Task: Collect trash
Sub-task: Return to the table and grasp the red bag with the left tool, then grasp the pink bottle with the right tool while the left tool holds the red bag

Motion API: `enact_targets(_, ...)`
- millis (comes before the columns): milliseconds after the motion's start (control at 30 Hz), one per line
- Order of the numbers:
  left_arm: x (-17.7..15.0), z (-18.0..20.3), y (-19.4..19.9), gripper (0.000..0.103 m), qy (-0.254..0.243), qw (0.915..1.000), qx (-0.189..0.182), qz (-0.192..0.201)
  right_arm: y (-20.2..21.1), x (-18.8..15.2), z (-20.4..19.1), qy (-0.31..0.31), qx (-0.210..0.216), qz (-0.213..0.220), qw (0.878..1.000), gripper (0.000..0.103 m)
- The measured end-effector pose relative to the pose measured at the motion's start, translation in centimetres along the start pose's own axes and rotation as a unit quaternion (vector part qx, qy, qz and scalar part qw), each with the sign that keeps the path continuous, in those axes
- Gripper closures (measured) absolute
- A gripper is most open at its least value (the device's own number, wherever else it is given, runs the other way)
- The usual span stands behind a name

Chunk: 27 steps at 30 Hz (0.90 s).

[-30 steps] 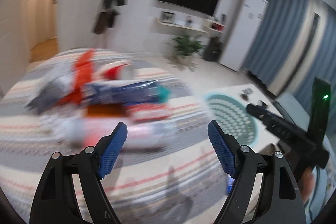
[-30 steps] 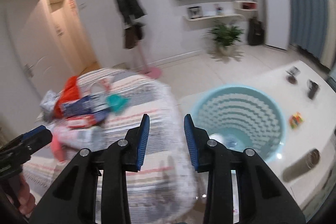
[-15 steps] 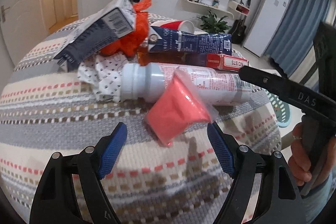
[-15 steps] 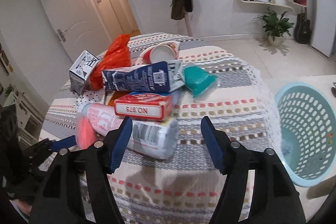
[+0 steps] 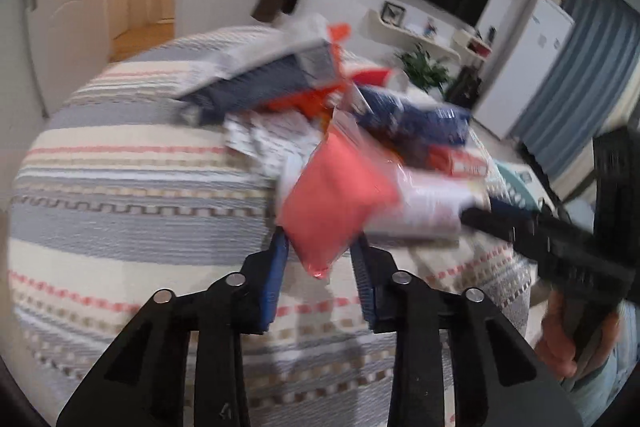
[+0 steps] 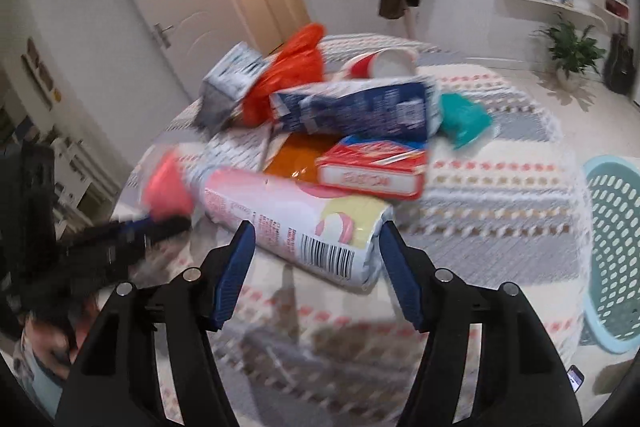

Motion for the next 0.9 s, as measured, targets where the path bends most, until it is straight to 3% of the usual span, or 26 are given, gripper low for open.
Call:
enact_targets(200, -0.1, -2.2, 2.4, 0.074, 0.025, 0.9993, 0.009, 0.026, -0.6, -2.3, -4.4, 0.060, 0.024, -0.033, 0.997, 0.042)
enact_targets(333, -0.2, -2.9, 3.1, 0.074, 0.033, 0.9989, 0.007, 0.031, 0.3, -2.5, -5.5, 0.086, 0.000, -0.035, 0.996, 0.042)
enact_targets(433, -0.2, -3.2, 3.3, 0.075, 0.036, 0.9987, 0.006, 0.035, 1.3, -1.4, -5.1, 0.093, -0.011, -0.017, 0.995, 0.037)
enact_targets(600, 0.1, -3.3, 3.4, 0.075, 0.031, 0.9987, 0.002, 0.039, -0.2, 0.9, -6.2, 0.137, -0.028, -0.035, 0.990, 0.034)
enact_targets(800, 0.2, -3.4, 3.8, 0.075, 0.036, 0.9984, 0.001, 0.044, -4.5, 3.7, -7.5, 0.158, -0.036, -0.100, 0.982, 0.035)
enact_targets(900, 0.3, -3.6, 4.3, 0.075, 0.038, 0.9981, 0.003, 0.048, -6.2, 4.6, -7.5, 0.152, -0.029, -0.131, 0.979, 0.041)
Point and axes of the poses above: each gripper's, at about its wrist camera, not at the fingertips, and y roughly against the way its jaws point, z to its right, x to its top, the point moved 1 cm from there along -y, roughly the way its jaws point, and after that the axes turned 15 degrees about -z, right-handed, at the moved point
